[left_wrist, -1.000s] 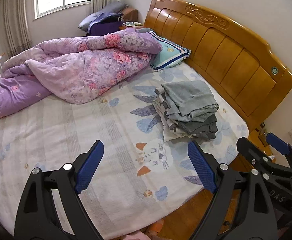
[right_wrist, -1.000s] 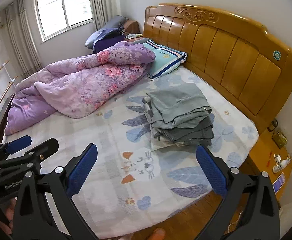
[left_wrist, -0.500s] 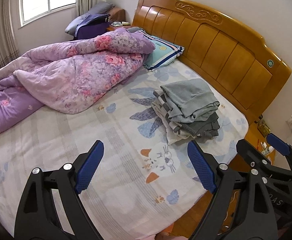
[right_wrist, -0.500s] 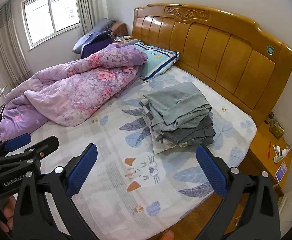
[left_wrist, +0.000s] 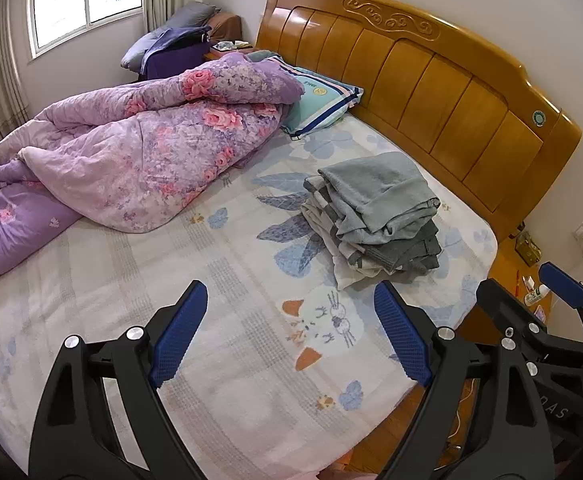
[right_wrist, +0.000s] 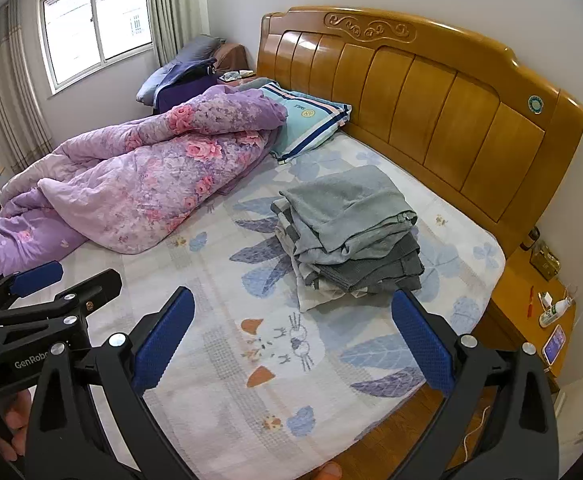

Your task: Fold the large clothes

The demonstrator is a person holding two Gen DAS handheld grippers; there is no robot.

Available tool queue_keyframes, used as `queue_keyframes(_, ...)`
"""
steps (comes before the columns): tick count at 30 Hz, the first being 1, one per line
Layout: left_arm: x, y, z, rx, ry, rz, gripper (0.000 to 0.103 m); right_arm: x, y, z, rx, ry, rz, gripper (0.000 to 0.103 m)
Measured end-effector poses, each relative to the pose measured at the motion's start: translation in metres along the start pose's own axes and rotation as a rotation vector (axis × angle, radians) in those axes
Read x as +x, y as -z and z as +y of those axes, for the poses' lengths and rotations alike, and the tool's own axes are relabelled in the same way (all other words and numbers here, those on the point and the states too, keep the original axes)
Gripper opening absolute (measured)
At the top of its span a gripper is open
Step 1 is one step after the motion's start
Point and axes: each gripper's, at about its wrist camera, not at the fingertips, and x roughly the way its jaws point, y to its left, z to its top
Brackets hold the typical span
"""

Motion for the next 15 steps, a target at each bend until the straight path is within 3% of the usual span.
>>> queue_keyframes(15,0.0067,0.0059,-0.0009,0.020,0.019,0.014,0.085,0.0053,0.0021,0.0024,-0.032,0.020,0.022,0.095)
